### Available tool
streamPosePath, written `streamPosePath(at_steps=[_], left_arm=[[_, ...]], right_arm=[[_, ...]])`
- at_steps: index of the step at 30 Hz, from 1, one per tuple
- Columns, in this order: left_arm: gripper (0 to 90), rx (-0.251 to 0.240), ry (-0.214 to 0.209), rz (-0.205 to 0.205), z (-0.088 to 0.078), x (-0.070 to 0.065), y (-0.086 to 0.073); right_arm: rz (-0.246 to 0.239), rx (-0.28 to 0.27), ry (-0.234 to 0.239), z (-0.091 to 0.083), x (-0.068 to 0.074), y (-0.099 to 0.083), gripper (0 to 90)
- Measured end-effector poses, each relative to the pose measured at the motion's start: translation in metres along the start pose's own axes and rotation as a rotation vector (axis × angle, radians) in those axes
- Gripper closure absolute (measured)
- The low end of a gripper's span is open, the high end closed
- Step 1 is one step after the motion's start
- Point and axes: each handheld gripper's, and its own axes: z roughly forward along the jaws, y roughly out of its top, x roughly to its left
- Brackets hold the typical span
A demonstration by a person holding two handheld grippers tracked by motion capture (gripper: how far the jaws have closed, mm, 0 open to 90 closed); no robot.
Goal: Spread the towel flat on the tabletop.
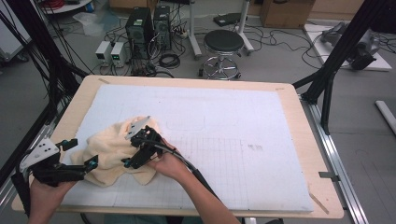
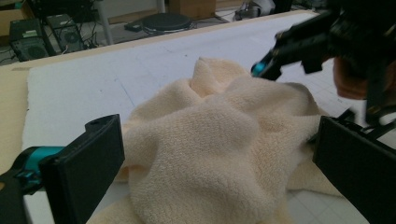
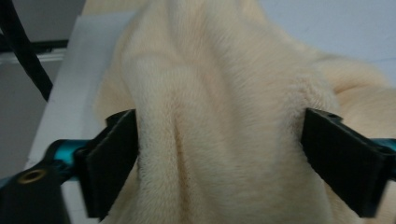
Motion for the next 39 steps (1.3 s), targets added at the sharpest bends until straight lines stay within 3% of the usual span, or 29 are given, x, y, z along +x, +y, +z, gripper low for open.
streamPosePath(at_steps=[2,3,6,10,17,24,33,39], left_arm=[[2.5,-0.001,0.0,0.0,0.0,0.0,0.0],[2.6,-0.001,0.0,-0.003,0.0,0.0,0.0],[2.5,0.002,-0.004,0.001,0.001,0.001,-0.001],[2.5,0.003,-0.003,0.001,0.001,0.001,-0.001],[2.6,-0.003,-0.004,-0.005,0.001,0.0,-0.002],[2.5,0.005,-0.009,-0.004,0.002,-0.001,-0.002],[2.5,0.01,-0.023,0.007,0.007,-0.006,-0.001],[2.5,0.015,-0.03,0.011,0.01,-0.008,-0.001]], right_arm=[[-0.006,0.025,0.006,0.005,0.0,-0.002,24.8],[0.0,0.039,0.011,0.011,-0.003,-0.005,37.3],[-0.004,0.039,0.018,0.01,-0.009,-0.006,53.8],[-0.014,0.052,0.041,0.006,-0.012,-0.006,64.0],[-0.041,0.049,0.047,-0.013,-0.014,-0.006,66.1],[-0.04,0.053,0.023,-0.06,-0.017,-0.02,66.1],[-0.026,0.071,-0.046,-0.135,-0.011,-0.062,65.9],[0.005,0.076,-0.075,-0.166,0.0,-0.093,65.8]])
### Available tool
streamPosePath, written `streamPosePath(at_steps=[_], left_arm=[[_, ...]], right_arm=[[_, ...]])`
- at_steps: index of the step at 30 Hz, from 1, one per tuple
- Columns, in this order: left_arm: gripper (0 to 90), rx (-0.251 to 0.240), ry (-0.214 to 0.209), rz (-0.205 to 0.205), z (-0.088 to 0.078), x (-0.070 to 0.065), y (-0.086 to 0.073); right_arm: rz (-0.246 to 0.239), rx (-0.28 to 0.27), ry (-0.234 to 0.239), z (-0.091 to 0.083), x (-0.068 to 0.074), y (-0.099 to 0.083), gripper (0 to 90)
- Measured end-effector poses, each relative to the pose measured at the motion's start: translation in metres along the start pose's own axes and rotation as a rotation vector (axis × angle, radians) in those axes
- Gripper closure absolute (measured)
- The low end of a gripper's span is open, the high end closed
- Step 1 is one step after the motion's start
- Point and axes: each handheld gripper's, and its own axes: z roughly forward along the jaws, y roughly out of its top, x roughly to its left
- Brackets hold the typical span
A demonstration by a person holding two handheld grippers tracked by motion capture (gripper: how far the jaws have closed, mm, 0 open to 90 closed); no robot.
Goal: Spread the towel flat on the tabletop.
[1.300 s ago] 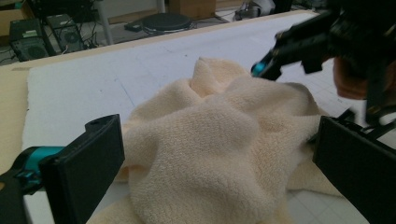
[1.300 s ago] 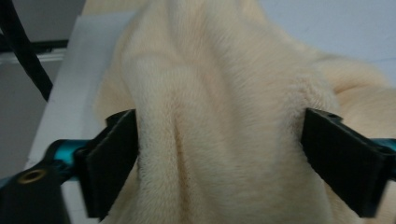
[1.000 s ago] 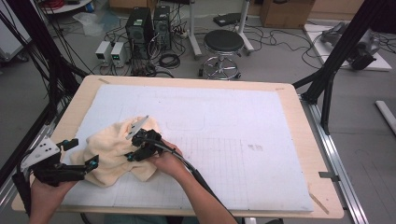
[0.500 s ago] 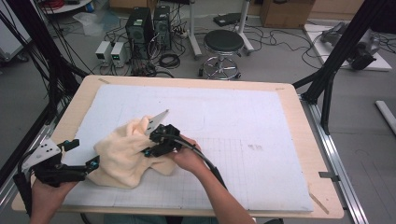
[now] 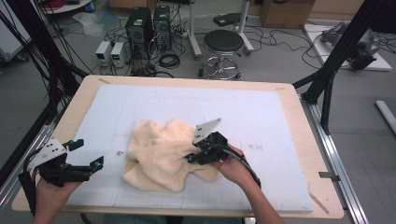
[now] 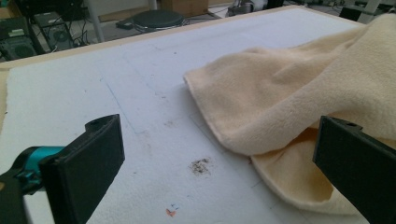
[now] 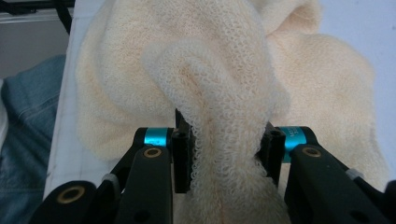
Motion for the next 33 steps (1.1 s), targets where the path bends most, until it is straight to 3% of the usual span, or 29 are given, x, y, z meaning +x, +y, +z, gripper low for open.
streamPosePath(at_steps=[8,12,17,20,27,28,31,33], left_arm=[[2.5,0.004,-0.009,0.005,0.003,-0.003,0.001],[2.5,0.007,-0.02,0.015,0.006,-0.007,0.003],[2.6,0.013,-0.049,0.02,0.013,-0.012,0.007],[2.6,0.016,-0.075,0.028,0.02,-0.016,0.012],[2.6,0.024,-0.121,0.05,0.041,-0.025,0.029],[2.6,0.025,-0.134,0.054,0.048,-0.028,0.033],[2.6,0.033,-0.148,0.062,0.057,-0.031,0.038],[2.6,0.049,-0.164,0.071,0.068,-0.035,0.042]], right_arm=[[0.017,0.014,-0.028,-0.03,0.017,-0.034,65.4],[0.037,0.022,-0.022,-0.034,0.023,-0.046,63.7],[0.067,-0.015,-0.019,-0.035,0.023,-0.05,43.8],[0.072,-0.038,-0.028,-0.042,0.024,-0.047,40.1],[0.061,-0.083,-0.053,-0.071,0.019,-0.036,34.4],[0.074,-0.108,-0.079,-0.081,0.015,-0.037,35.5],[0.078,-0.112,-0.108,-0.086,0.009,-0.037,37.3],[0.093,-0.115,-0.128,-0.085,-0.007,-0.037,40.2]])
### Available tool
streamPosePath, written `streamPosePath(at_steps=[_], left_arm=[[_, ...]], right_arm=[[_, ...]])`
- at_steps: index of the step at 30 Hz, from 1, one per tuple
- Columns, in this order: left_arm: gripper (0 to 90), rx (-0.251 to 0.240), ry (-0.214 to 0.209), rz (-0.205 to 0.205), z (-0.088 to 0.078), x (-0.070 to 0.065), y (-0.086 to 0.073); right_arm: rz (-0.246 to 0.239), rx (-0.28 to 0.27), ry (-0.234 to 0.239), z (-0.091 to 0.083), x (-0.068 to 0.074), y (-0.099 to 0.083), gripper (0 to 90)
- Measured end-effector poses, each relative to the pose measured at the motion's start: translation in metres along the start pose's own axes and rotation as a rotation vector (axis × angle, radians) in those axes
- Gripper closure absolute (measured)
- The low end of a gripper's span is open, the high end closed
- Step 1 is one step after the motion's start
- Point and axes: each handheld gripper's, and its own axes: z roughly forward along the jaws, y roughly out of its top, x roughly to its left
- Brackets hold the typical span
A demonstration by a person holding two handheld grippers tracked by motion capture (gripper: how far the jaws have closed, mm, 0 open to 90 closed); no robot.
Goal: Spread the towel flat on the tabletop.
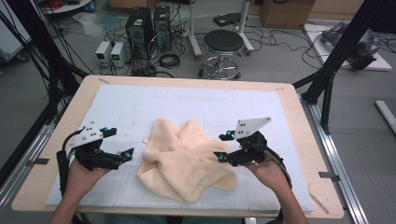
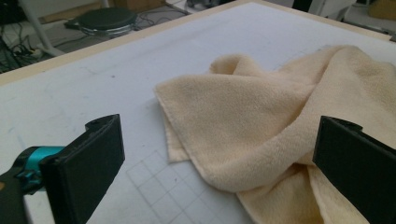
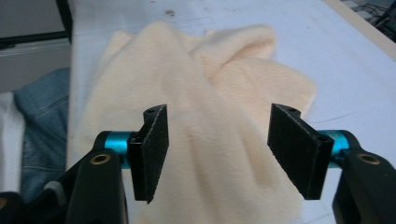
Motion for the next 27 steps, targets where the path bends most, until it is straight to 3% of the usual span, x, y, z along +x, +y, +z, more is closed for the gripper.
streamPosePath(at_steps=[4,7,14,15,18,20,21,23,25,27], left_arm=[[6.1,0.01,-0.015,0.018,0.024,0.0,0.006],[8.7,0.018,0.002,0.035,0.039,0.001,0.006],[14.8,0.049,-0.016,-0.008,0.066,0.007,0.001],[17.0,0.063,-0.027,-0.009,0.076,0.009,-0.001],[28.1,0.095,-0.046,-0.004,0.085,0.008,-0.004],[32.6,0.149,-0.073,0.01,0.095,0.008,-0.008],[42.8,0.195,-0.098,0.008,0.102,0.008,-0.011],[47.9,0.216,-0.105,0.011,0.106,0.008,-0.014],[56.3,0.277,-0.132,0.032,0.114,0.006,-0.02],[63.8,0.302,-0.139,0.033,0.119,0.004,-0.023]], right_arm=[[0.02,-0.001,-0.02,0.015,-0.023,0.001,44.2],[0.023,0.022,-0.008,0.037,-0.041,0.001,45.9],[0.043,0.057,0.031,0.086,-0.067,-0.008,51.2],[0.049,0.063,0.038,0.092,-0.069,-0.01,51.6],[0.066,0.101,0.05,0.107,-0.074,-0.017,54.0],[0.071,0.116,0.054,0.113,-0.076,-0.02,54.5],[0.07,0.15,0.066,0.123,-0.077,-0.025,56.6],[0.069,0.186,0.075,0.13,-0.078,-0.028,59.7],[0.076,0.186,0.078,0.132,-0.078,-0.029,64.6],[0.076,0.186,0.074,0.132,-0.079,-0.03,69.2]])
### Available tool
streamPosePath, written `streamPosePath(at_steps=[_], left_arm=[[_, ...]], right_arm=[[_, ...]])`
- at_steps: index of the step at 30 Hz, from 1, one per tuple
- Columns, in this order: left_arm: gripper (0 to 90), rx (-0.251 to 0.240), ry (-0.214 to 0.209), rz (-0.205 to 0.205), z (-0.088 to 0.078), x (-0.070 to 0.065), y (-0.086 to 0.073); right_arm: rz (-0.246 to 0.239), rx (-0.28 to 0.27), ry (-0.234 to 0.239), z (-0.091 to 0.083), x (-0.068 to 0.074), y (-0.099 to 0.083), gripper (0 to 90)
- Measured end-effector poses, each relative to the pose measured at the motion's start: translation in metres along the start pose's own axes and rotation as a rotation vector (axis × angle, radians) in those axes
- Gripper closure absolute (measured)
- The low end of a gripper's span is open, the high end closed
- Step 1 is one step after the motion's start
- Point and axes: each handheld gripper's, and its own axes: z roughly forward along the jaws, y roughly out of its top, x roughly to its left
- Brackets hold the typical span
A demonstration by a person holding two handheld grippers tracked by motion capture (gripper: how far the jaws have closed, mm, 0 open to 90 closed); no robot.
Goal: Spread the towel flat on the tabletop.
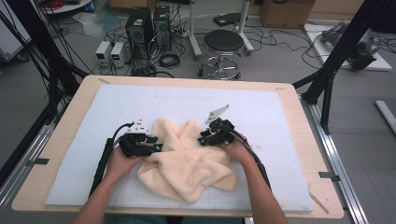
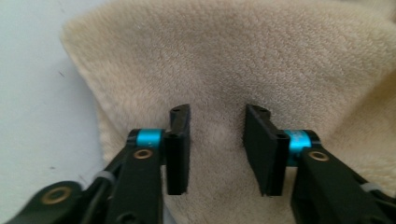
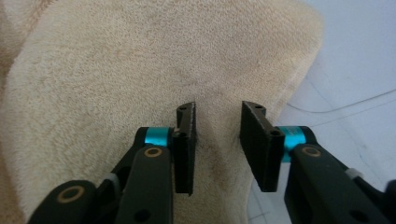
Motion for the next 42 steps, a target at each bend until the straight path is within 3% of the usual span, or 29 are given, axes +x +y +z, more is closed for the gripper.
streamPosePath(at_steps=[3,7,9,10,13,14,15,16,17,18,22,23,24,26,28,31,34,39,42], left_arm=[[76.7,-0.006,-0.005,-0.009,0.002,-0.001,0.0],[82.2,-0.003,0.003,-0.012,-0.001,-0.002,0.001],[86.0,-0.034,0.022,-0.036,-0.008,0.001,0.003],[86.1,-0.034,0.022,-0.036,-0.008,0.001,0.003],[86.5,-0.1,0.032,-0.084,-0.023,0.008,0.01],[86.6,-0.1,0.032,-0.084,-0.023,0.008,0.01],[86.6,-0.119,0.037,-0.099,-0.027,0.009,0.012],[86.7,-0.118,0.038,-0.101,-0.03,0.01,0.015],[86.7,-0.123,0.042,-0.1,-0.032,0.01,0.017],[86.7,-0.137,0.043,-0.098,-0.036,0.01,0.02],[86.8,-0.171,0.036,-0.08,-0.047,0.002,0.025],[86.8,-0.179,0.036,-0.053,-0.056,-0.007,0.022],[86.8,-0.179,0.036,-0.053,-0.056,-0.007,0.022],[86.8,-0.197,0.041,-0.037,-0.071,-0.017,0.011],[86.8,-0.183,0.044,-0.026,-0.079,-0.022,0.002],[86.8,-0.184,0.022,-0.045,-0.084,-0.027,-0.009],[86.6,-0.136,0.015,-0.024,-0.085,-0.031,-0.017],[76.1,-0.15,-0.002,-0.021,-0.087,-0.027,-0.008],[68.0,-0.17,0.004,-0.019,-0.085,-0.023,0.005]], right_arm=[[-0.012,0.003,0.007,-0.001,0.002,0.0,83.3],[-0.031,0.006,-0.006,-0.002,0.004,0.0,86.3],[-0.006,0.002,-0.024,-0.013,0.004,-0.001,86.9],[-0.007,-0.012,-0.034,-0.02,0.004,-0.001,87.0],[-0.004,-0.077,-0.079,-0.049,0.005,-0.001,87.0],[-0.004,-0.077,-0.079,-0.049,0.005,-0.001,87.0],[0.0,-0.095,-0.081,-0.06,0.005,-0.001,87.0],[-0.012,-0.09,-0.116,-0.08,0.008,-0.002,87.1],[-0.012,-0.09,-0.116,-0.08,0.008,-0.002,87.1],[-0.02,-0.092,-0.138,-0.097,0.012,-0.004,87.0],[-0.042,-0.097,-0.158,-0.117,0.028,-0.01,87.0],[-0.049,-0.101,-0.165,-0.123,0.035,-0.012,87.0],[-0.049,-0.101,-0.165,-0.123,0.035,-0.012,87.0],[-0.056,-0.137,-0.176,-0.142,0.054,-0.023,87.0],[-0.061,-0.133,-0.172,-0.146,0.063,-0.031,87.0],[-0.056,-0.113,-0.168,-0.145,0.072,-0.039,86.9],[-0.059,-0.063,-0.124,-0.128,0.081,-0.05,85.6],[-0.051,-0.122,-0.105,-0.127,0.075,-0.04,74.9],[-0.061,-0.121,-0.119,-0.128,0.071,-0.031,72.4]])
